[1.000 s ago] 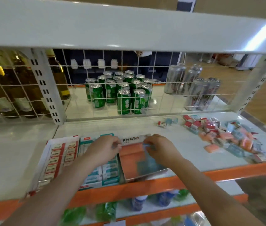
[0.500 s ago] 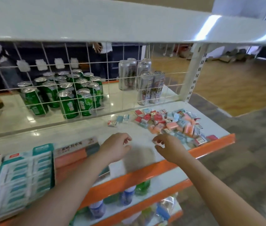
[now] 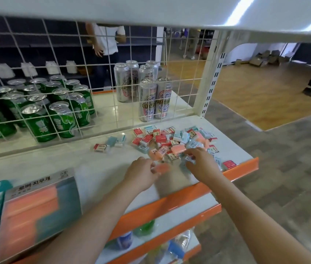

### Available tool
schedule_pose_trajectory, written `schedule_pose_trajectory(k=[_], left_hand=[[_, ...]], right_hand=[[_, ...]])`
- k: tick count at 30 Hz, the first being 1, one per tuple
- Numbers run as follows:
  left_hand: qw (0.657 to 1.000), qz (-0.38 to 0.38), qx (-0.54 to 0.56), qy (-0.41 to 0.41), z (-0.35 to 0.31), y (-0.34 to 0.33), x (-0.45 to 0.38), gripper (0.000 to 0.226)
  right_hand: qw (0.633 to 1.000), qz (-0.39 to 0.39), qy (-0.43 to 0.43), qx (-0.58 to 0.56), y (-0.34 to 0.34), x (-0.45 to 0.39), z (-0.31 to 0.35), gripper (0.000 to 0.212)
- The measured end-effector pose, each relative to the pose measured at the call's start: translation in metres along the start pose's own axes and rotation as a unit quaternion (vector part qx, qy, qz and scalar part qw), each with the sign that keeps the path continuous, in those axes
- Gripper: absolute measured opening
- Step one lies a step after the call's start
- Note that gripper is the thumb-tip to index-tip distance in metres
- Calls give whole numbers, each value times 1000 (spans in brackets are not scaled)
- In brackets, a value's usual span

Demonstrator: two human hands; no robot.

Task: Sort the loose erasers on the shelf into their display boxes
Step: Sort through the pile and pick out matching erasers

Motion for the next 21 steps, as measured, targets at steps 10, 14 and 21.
schedule_pose_trajectory(k=[10,14,21], left_hand=[[998,-34,42,37,-3,-5,-12,20],[993,-50,88,58,6,-5,-10,20],[971,-88,206,87,28,2,-2,19]], right_hand=[[997,39,39,53,-5,-40,7,40],[994,60,30,81,-8,-50,10,28],[998,55,15,17,-9,-47,18,21]])
Point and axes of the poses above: each hand's wrist, its own x-axis away from the middle knuckle, its own y-axis out of the back of the hand, z = x × y, the point moved 6 cm from there along -x, towards the middle knuckle, and after that the axes turned 8 degrees about -x, right-handed, at the moved point
